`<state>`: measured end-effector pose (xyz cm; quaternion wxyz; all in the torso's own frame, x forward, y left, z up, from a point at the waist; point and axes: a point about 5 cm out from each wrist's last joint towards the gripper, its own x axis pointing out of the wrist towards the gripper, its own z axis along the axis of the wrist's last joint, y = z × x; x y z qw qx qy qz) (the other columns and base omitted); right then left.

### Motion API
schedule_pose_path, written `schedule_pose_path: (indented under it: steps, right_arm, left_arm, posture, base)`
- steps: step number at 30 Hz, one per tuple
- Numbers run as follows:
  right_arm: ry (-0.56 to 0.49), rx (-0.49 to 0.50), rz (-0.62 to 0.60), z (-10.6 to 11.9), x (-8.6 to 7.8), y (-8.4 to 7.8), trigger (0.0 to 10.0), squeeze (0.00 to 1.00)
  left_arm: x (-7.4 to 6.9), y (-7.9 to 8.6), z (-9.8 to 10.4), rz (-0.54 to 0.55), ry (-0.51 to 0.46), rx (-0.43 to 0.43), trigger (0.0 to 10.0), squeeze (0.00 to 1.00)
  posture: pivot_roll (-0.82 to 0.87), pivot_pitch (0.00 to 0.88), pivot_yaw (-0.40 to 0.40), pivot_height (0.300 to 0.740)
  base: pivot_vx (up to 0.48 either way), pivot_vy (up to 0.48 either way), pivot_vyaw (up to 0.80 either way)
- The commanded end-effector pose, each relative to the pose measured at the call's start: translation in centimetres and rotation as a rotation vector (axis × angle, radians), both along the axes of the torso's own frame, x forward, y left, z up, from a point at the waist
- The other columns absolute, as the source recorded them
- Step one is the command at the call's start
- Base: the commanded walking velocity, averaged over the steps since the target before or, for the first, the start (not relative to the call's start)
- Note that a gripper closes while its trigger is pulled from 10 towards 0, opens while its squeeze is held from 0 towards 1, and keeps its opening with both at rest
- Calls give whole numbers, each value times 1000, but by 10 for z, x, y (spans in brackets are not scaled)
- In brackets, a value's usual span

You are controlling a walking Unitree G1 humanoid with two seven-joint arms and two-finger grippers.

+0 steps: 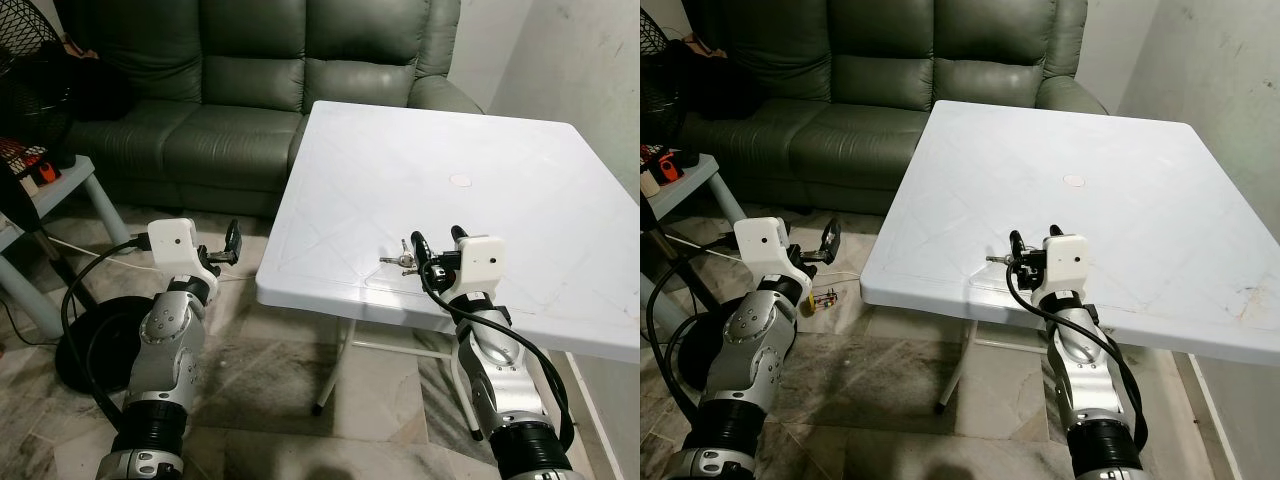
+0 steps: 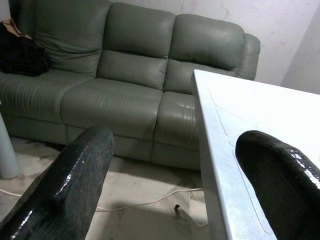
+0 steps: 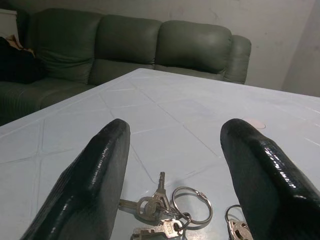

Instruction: Hang keys on a hook

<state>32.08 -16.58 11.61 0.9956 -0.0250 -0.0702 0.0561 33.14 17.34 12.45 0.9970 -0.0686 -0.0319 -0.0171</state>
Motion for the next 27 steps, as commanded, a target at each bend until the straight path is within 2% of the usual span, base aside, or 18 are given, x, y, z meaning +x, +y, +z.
schedule_pose_path:
  steps: [1, 11, 27]
  right_arm:
    - [-10, -5, 0, 5, 3, -1, 10000, 0]
    - [-9, -4, -1, 4, 3, 0, 10000, 0]
    - [-4, -8, 3, 4, 3, 0, 10000, 0]
  left_arm:
    - [3, -1, 6, -10, -17, -13, 10000, 0]
    - [4, -1, 6, -2, -5, -17, 10000, 0]
    - [5, -3, 3, 1, 28, -20, 10000, 0]
  posture:
    - [28, 0, -46, 740]
    - [30, 0, -45, 740]
    - [30, 0, -47, 740]
  base:
    - [379, 0, 0]
    - [377, 0, 0]
    - [0, 0, 0]
